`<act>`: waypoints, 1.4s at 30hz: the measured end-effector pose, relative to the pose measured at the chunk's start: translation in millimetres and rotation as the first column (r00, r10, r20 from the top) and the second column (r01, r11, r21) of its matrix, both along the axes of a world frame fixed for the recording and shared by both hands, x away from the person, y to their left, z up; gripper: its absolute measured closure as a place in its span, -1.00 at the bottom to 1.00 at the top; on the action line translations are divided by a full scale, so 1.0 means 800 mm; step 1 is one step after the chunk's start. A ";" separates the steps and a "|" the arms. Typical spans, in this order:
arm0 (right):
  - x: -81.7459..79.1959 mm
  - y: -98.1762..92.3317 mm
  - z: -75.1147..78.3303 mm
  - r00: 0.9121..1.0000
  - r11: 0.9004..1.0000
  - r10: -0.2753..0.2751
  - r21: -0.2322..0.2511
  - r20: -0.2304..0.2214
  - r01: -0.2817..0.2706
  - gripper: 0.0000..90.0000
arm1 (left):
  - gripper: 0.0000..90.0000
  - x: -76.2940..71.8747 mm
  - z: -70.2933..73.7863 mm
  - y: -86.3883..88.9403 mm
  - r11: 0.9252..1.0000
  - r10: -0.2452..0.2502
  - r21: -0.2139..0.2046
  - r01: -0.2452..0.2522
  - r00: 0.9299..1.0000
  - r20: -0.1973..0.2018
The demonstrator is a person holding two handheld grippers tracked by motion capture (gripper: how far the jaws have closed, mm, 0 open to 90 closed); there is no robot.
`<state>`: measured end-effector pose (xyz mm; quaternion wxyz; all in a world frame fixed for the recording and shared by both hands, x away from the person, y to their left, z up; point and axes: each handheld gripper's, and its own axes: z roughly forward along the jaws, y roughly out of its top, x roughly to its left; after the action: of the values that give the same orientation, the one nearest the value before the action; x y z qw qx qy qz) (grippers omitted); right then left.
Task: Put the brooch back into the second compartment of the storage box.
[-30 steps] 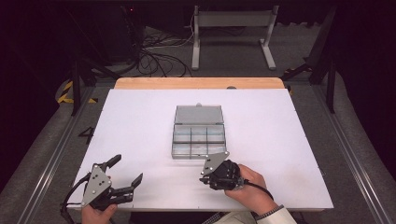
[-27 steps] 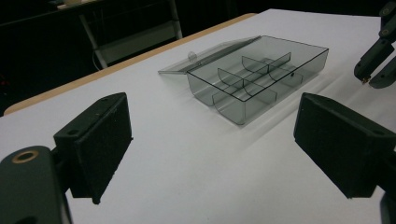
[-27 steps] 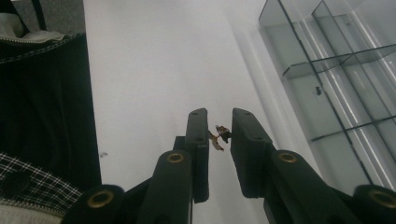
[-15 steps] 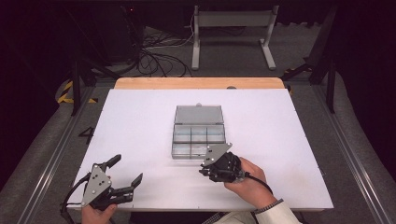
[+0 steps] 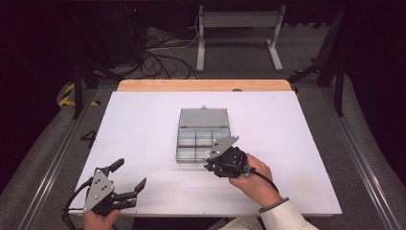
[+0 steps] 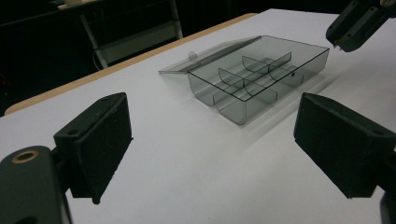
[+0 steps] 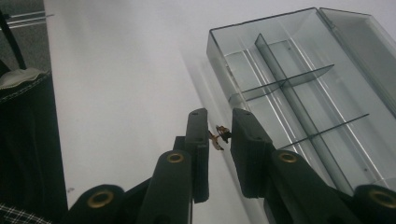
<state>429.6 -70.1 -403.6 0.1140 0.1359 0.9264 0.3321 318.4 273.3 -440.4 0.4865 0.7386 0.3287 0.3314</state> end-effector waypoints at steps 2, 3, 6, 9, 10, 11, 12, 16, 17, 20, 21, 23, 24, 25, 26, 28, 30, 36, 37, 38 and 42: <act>0.004 0.001 0.002 1.000 1.000 -0.006 0.002 0.000 0.006 0.72 | -0.74 0.000 0.000 0.000 1.000 0.000 0.000 0.000 1.000 0.000; 0.005 0.001 0.003 1.000 1.000 -0.011 0.003 0.001 0.011 0.72 | -0.74 0.000 0.000 0.000 1.000 -0.001 -0.001 0.001 1.000 0.001; 0.010 0.002 0.006 1.000 1.000 -0.018 -0.003 0.000 0.018 0.72 | -0.74 0.000 0.000 0.000 1.000 0.001 -0.001 -0.001 1.000 0.000; 0.015 0.003 0.009 0.999 0.999 -0.033 -0.002 -0.001 0.033 0.72 | -0.73 0.000 0.000 0.000 1.000 0.000 0.000 0.000 1.000 0.000; 0.017 0.003 0.010 0.999 0.999 -0.036 -0.001 0.001 0.036 0.72 | -0.74 0.000 0.000 0.000 1.000 0.000 0.000 0.000 1.000 0.000; 0.018 0.003 0.011 0.999 0.999 -0.036 -0.001 0.001 0.036 0.72 | -0.73 0.000 0.000 0.000 1.000 0.000 -0.001 0.000 1.000 -0.001; 0.020 0.003 0.013 0.999 0.999 -0.040 -0.001 0.000 0.040 0.72 | -0.73 0.000 0.000 0.000 1.000 0.000 -0.001 0.000 1.000 -0.001; 0.026 0.004 0.016 0.998 0.998 -0.061 0.006 -0.001 0.061 0.72 | -0.74 0.000 0.000 0.000 1.000 0.001 -0.002 -0.001 1.000 -0.001; 0.028 0.004 0.017 0.998 0.998 -0.060 0.003 0.001 0.060 0.72 | -0.74 0.000 0.000 0.000 1.000 0.000 -0.002 0.000 1.000 -0.001; 0.032 0.004 0.019 0.997 0.997 -0.078 0.008 -0.002 0.078 0.72 | -0.73 0.000 0.000 0.000 1.000 0.001 -0.003 -0.001 1.000 -0.001; 0.034 0.004 0.019 0.997 0.997 -0.076 0.010 -0.002 0.076 0.72 | -0.73 0.000 0.000 0.000 1.000 0.000 -0.003 0.000 1.000 -0.002; 0.039 0.004 0.021 0.996 0.996 -0.092 0.012 -0.004 0.092 0.72 | -0.74 0.000 0.000 0.000 1.000 0.001 -0.003 -0.001 1.000 -0.002; 0.039 0.004 0.021 0.996 0.996 -0.092 0.012 -0.004 0.092 0.72 | -0.74 0.001 0.000 0.000 1.000 0.001 -0.003 -0.001 1.000 -0.002; 0.041 0.004 0.022 0.996 0.996 -0.093 0.010 -0.002 0.093 0.72 | -0.73 0.001 0.000 0.001 1.000 0.000 0.003 0.000 1.000 0.001; 0.043 0.004 0.023 0.995 0.995 -0.098 0.010 -0.002 0.098 0.72 | -0.74 0.001 0.000 0.001 1.000 0.000 0.003 0.000 1.000 0.001; 0.046 0.005 0.023 0.994 0.994 -0.110 0.018 -0.005 0.110 0.72 | -0.74 0.001 0.000 0.001 1.000 0.000 0.003 0.000 1.000 0.001; 0.050 0.006 0.024 0.993 0.993 -0.119 0.018 -0.005 0.119 0.72 | -0.74 0.001 0.000 0.001 1.000 0.001 0.003 -0.001 1.000 0.001; 0.063 0.008 0.025 0.988 0.988 -0.153 0.014 -0.012 0.154 0.72 | -0.74 0.001 0.000 0.001 1.000 0.000 -0.003 -0.001 1.000 -0.003; 0.065 0.008 0.024 0.987 0.987 -0.160 0.017 -0.014 0.160 0.72 | -0.73 0.001 0.000 0.001 1.000 0.000 -0.003 0.000 1.000 -0.003; 0.068 0.009 0.024 0.987 0.987 -0.162 0.016 -0.017 0.163 0.72 | -0.74 0.001 0.000 0.001 1.000 0.000 -0.002 0.000 1.000 -0.003; 0.076 0.010 0.022 0.982 0.982 -0.185 0.016 -0.023 0.186 0.72 | -0.73 0.001 0.000 0.001 1.000 0.001 -0.005 -0.001 1.000 -0.004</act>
<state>490.6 -62.0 -386.0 0.1333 0.2262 0.9078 0.3270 319.2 273.9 -440.7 0.4876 0.7380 0.3306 0.3293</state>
